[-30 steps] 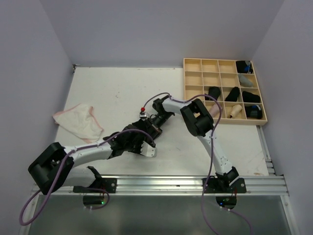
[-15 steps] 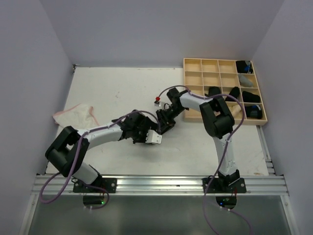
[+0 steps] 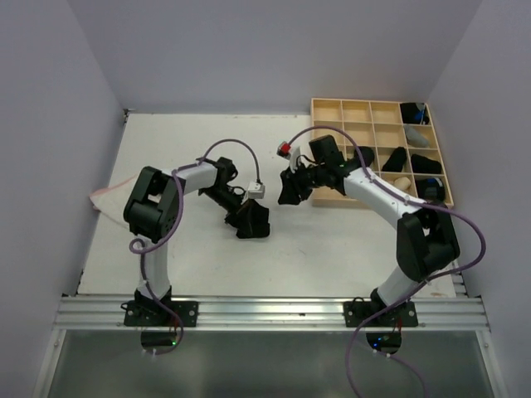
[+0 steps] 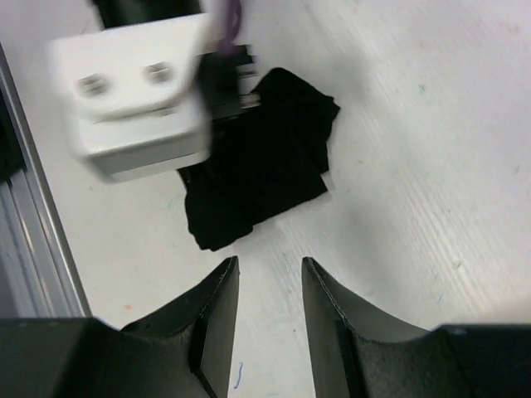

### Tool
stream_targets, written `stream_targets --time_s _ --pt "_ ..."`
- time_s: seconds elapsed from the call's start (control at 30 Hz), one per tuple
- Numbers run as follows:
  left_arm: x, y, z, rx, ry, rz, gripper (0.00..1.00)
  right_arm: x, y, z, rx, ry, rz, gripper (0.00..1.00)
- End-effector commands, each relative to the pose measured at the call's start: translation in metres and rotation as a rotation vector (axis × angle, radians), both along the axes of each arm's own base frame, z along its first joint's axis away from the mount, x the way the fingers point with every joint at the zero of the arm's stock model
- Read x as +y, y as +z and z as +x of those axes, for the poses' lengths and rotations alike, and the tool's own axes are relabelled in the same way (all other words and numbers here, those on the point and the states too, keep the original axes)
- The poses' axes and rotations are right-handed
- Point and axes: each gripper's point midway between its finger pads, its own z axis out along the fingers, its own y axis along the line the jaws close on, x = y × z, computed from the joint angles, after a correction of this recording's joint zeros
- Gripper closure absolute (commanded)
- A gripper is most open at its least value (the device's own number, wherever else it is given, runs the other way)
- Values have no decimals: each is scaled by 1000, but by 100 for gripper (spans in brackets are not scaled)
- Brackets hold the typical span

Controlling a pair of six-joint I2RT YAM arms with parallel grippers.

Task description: Roll the underwear

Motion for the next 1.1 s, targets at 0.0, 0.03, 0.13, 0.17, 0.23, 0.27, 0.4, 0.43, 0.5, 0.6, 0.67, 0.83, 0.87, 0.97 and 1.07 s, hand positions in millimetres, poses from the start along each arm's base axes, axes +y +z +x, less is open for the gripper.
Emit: stream_targets --time_s 0.0,0.03,0.13,0.17,0.23,0.27,0.4,0.43,0.5,0.6,0.67,0.83,0.87,0.97,1.07 --pt "55 -53 -64 346 -65 287 100 13 13 -15 -204 205 -30 60" --pt "55 -58 -55 355 -47 302 100 24 14 -28 -256 297 -46 60" --pt "55 -65 -44 384 -10 338 100 41 11 -58 -311 445 -91 57" --pt "56 -68 -43 389 -9 353 100 46 11 -62 -320 471 -95 52" --pt "57 -74 -41 402 0 378 100 58 6 -73 -337 526 -114 43" --pt "58 -76 -40 402 0 386 100 63 0 -74 -332 547 -120 41" --pt "56 -78 -39 405 12 387 97 75 -20 -78 -347 623 -158 36" --pt "56 -78 -38 404 15 384 94 78 -23 -79 -362 655 -158 36" --pt "54 -77 -37 400 21 376 91 78 -34 -81 -342 693 -174 36" --pt "53 -76 -36 405 26 370 90 82 -46 -92 -308 763 -167 36" --pt "52 -77 -35 408 28 368 91 84 -54 -99 -287 805 -166 36" --pt "54 -79 -38 410 30 366 97 90 -63 -112 -238 828 -137 36" --pt "53 -79 -38 406 30 363 97 91 -66 -111 -249 826 -138 36" --pt "52 -78 -39 408 37 353 97 94 -77 -112 -240 831 -141 37" --pt "51 -77 -38 402 46 345 94 98 -85 -111 -227 826 -131 42"
